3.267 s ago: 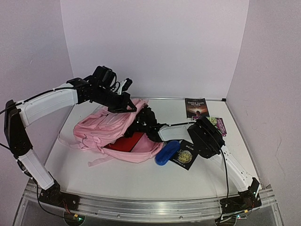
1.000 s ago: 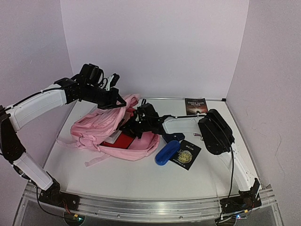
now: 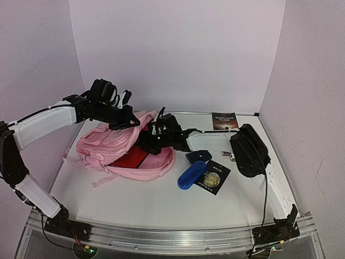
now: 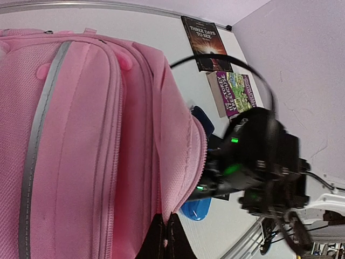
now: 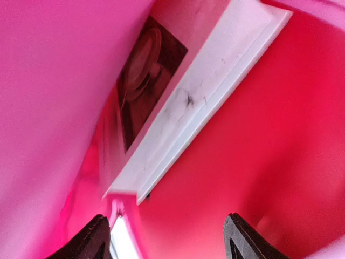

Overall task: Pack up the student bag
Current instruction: Place the book in the student bag, then pick up the book from the center of the board.

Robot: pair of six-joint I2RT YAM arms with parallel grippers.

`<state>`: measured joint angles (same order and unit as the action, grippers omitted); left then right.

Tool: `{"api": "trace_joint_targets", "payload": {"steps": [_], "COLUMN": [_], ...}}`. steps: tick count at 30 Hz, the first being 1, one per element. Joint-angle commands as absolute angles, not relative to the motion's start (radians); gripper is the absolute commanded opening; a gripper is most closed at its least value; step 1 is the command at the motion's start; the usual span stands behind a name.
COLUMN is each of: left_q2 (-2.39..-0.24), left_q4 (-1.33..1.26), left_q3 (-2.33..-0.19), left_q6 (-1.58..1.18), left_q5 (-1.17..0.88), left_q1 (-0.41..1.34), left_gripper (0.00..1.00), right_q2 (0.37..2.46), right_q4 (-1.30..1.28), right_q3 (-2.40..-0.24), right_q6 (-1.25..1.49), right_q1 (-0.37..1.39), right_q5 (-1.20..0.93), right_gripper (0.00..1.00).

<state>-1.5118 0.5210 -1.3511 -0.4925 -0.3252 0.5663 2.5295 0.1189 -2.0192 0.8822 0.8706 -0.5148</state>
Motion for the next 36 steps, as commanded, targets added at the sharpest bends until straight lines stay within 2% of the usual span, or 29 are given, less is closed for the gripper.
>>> {"api": "trace_joint_targets", "payload": {"steps": [1, 8, 13, 14, 16, 19, 22, 25, 31, 36], "left_q2": [-1.482, -1.529, -1.572, -1.576, -1.577, -1.578, -1.586, -1.598, -1.609, -1.621], "left_q4": [0.435, 0.402, 0.393, 0.399, 0.407, 0.432, 0.470, 0.500, 0.502, 0.497], "left_q3": [-1.335, -1.279, -1.224, -1.221, -1.221, -1.242, -1.279, -1.317, -1.345, -1.354], "left_q6": [-0.515, -0.504, -0.480, -0.472, -0.452, -0.416, -0.375, -0.349, -0.345, -0.340], "left_q5": [-0.275, -0.334, -0.345, -0.336, -0.332, -0.315, -0.270, -0.217, -0.206, -0.217], "left_q1": [0.513, 0.499, 0.500, 0.500, 0.500, 0.515, 0.552, 0.598, 0.653, 0.668], "left_gripper": [0.00, 0.01, 0.04, 0.07, 0.16, 0.44, 0.63, 0.72, 0.80, 0.85], "right_q2": [2.254, 1.977, 1.734, 1.684, 1.602, 1.543, 1.566, 1.634, 1.812, 1.949], "right_q4": [0.136, 0.017, -0.049, -0.062, -0.116, -0.253, -0.413, -0.502, -0.601, -0.605], "right_q3": [-1.805, -1.576, -1.362, -1.335, -1.303, -1.302, -1.336, -1.346, -1.379, -1.432], "right_q6": [0.771, 0.482, 0.292, 0.266, 0.198, 0.089, 0.014, -0.071, -0.152, -0.208], "right_q1": [0.868, 0.846, 0.783, 0.756, 0.688, 0.544, 0.357, 0.192, -0.104, -0.175], "right_q5": [-0.513, -0.414, -0.238, -0.212, -0.193, -0.286, -0.352, -0.373, -0.455, -0.387], "right_gripper": [0.73, 0.76, 0.98, 0.98, 0.98, 0.98, 0.98, 0.98, 0.98, 0.98]}}
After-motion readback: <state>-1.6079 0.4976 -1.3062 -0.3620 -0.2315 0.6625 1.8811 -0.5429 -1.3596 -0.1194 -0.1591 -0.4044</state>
